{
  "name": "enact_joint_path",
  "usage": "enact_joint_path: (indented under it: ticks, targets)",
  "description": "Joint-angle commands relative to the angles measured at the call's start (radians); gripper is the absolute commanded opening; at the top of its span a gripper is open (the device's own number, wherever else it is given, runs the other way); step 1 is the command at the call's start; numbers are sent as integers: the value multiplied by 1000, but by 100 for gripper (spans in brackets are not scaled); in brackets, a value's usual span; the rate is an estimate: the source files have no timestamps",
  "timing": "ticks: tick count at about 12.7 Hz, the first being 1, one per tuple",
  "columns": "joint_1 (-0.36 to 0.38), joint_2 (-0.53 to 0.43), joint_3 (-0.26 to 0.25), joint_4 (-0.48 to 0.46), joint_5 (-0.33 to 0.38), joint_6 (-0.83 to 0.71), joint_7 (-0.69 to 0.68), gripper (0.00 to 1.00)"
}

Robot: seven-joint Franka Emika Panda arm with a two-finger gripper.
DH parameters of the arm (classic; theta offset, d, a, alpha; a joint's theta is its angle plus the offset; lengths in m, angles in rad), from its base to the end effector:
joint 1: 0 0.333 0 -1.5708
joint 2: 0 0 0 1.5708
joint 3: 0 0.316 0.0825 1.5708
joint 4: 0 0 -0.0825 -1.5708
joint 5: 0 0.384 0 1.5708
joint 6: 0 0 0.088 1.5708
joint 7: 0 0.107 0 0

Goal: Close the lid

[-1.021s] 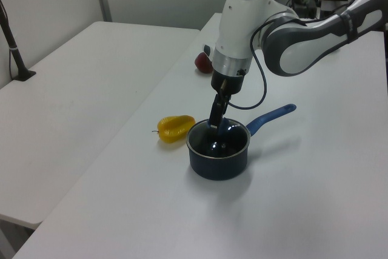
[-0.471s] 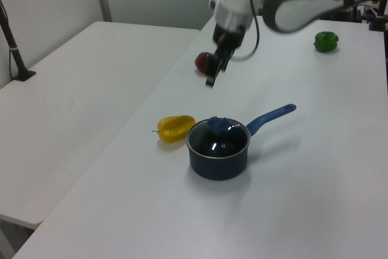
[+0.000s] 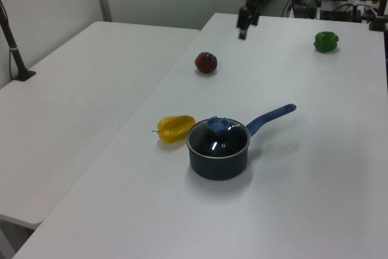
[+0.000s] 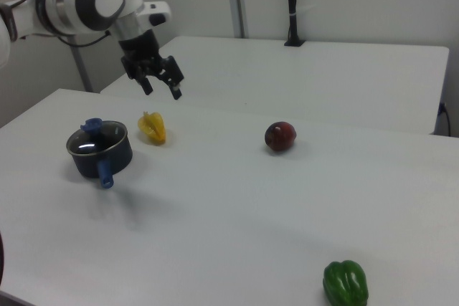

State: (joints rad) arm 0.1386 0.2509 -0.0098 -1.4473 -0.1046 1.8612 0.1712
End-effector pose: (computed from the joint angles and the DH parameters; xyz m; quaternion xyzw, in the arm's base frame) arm 0.6495 0.0767 0.5608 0.9953 -0.0100 0.0882 0.0396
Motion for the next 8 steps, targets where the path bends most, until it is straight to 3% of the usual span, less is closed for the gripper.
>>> enact_joint_path:
  ticks: [1,4,8]
  targets:
    - [-92,-116,14,-91,3,-146,-99,100]
    - [-137,-197,11,-176,5,-177,-159,100]
    - [-160,-203,11,-176,5,-200,-157,100]
